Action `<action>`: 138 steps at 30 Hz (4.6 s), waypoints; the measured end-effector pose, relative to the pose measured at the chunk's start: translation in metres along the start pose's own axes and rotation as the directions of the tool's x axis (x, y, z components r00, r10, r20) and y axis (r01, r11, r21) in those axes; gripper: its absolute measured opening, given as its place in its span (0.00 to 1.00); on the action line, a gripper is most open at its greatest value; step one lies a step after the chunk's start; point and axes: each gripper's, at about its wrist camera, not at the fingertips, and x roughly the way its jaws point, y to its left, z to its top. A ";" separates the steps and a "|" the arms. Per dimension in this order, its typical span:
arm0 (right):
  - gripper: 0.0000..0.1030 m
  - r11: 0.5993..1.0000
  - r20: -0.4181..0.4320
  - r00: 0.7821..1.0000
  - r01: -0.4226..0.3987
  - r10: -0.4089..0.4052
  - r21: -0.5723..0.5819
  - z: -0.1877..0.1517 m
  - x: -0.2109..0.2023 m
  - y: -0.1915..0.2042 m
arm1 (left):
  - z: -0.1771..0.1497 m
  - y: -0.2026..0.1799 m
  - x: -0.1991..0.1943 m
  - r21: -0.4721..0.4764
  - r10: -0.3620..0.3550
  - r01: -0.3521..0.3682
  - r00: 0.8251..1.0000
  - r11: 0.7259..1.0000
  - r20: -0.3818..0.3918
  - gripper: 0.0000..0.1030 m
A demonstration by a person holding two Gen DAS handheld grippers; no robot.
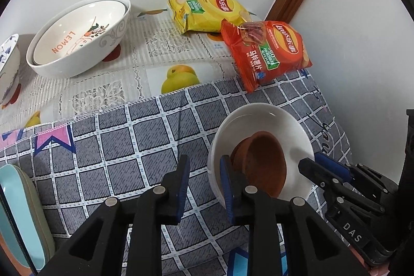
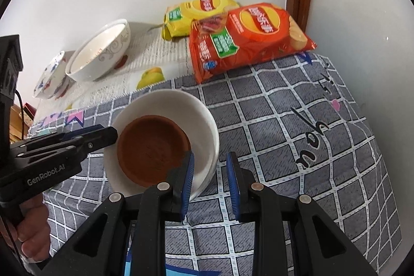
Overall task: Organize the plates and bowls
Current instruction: 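Close the right tool on the white bowl rim while the left tool moves to its rim, then close the left tool on the white bowl rim and lift with both tools, then carry the white bowl with both tools over the teal plate stack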
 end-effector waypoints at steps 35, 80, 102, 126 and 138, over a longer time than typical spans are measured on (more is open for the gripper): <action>0.43 0.992 -0.078 0.994 0.083 -0.076 0.094 0.012 0.035 -0.015 | -0.002 -0.005 0.038 0.023 0.055 -0.054 0.997 0.998 -0.062 0.26; 0.07 0.988 -0.049 0.999 0.008 0.000 0.153 0.013 0.039 -0.007 | -0.006 -0.007 0.036 0.025 0.006 -0.005 0.999 1.000 -0.049 0.10; 0.07 0.988 -0.015 0.999 -0.028 0.031 0.153 0.014 0.007 0.039 | -0.013 0.021 -0.014 -0.024 0.018 -0.018 1.000 1.000 -0.002 0.10; 0.08 0.993 0.013 0.997 -0.080 0.079 0.082 0.006 -0.023 0.115 | -0.041 0.080 -0.072 -0.103 0.046 -0.040 0.997 0.994 0.057 0.09; 0.08 0.994 0.012 0.995 -0.100 0.100 0.042 -0.002 -0.030 0.146 | -0.056 0.105 -0.091 -0.143 0.066 -0.055 0.995 0.988 0.075 0.09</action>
